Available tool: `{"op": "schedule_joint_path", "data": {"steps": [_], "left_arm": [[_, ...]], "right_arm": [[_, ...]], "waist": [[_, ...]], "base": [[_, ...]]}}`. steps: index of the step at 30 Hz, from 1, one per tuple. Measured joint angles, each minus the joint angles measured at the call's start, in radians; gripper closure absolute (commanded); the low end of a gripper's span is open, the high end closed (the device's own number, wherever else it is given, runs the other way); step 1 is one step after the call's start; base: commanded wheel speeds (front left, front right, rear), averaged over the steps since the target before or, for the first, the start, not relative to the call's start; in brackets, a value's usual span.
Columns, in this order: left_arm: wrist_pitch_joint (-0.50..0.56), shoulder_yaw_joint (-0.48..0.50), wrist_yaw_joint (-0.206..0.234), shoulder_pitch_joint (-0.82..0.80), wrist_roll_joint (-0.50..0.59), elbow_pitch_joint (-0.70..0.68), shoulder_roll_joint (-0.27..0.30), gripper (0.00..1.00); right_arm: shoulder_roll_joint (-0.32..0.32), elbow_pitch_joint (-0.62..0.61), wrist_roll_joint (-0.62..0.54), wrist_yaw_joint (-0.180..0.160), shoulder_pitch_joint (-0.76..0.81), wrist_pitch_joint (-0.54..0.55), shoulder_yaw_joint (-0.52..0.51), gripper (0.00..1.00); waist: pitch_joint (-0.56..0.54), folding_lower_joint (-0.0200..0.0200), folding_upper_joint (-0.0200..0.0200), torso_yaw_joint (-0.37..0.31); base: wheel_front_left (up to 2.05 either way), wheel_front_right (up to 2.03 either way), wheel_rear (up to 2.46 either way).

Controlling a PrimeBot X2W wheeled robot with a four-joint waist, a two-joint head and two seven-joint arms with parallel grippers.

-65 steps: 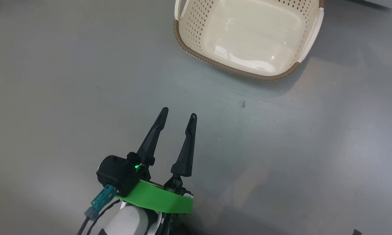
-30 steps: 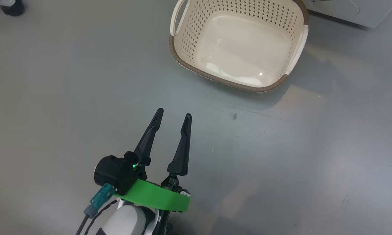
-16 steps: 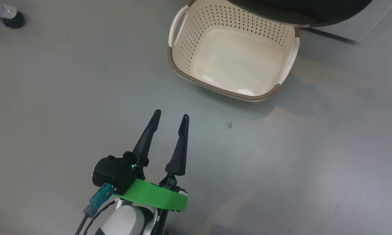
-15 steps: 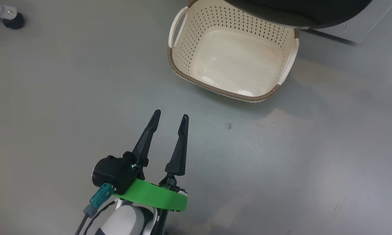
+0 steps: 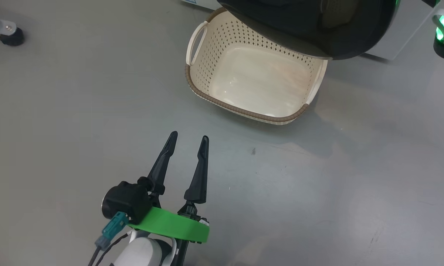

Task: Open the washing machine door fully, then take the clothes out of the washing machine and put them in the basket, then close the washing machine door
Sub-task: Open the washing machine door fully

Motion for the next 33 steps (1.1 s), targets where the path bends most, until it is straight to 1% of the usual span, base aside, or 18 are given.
{"op": "schedule_joint_path", "data": {"steps": [25, 27, 31, 33], "left_arm": [[0.000, 0.001, 0.000, 0.002, 0.002, 0.000, 0.000, 0.00], [0.000, 0.004, 0.000, 0.002, 0.002, 0.005, 0.000, 0.00], [0.000, 0.020, 0.000, 0.003, 0.002, 0.022, 0.000, 0.00], [0.000, 0.027, 0.000, 0.003, 0.004, 0.025, 0.000, 0.00]], "right_arm": [[-0.005, -0.029, -0.004, 0.000, 0.046, 0.042, 0.023, 1.00], [-0.010, -0.049, -0.021, 0.000, 0.059, 0.039, 0.028, 1.00], [-0.010, -0.055, -0.029, 0.003, 0.082, -0.007, 0.010, 1.00], [-0.020, -0.065, -0.052, 0.031, 0.085, -0.040, 0.008, 1.00]], "waist": [[-0.010, 0.0000, 0.0000, -0.013], [-0.014, 0.0000, 0.0000, -0.012], [-0.030, 0.0000, 0.0000, -0.014], [-0.040, 0.0000, 0.0000, -0.016]], "base": [[0.00, 0.00, 0.00], [0.00, 0.00, 0.00], [0.00, 0.00, 0.00], [0.00, 0.00, 0.00]]}}
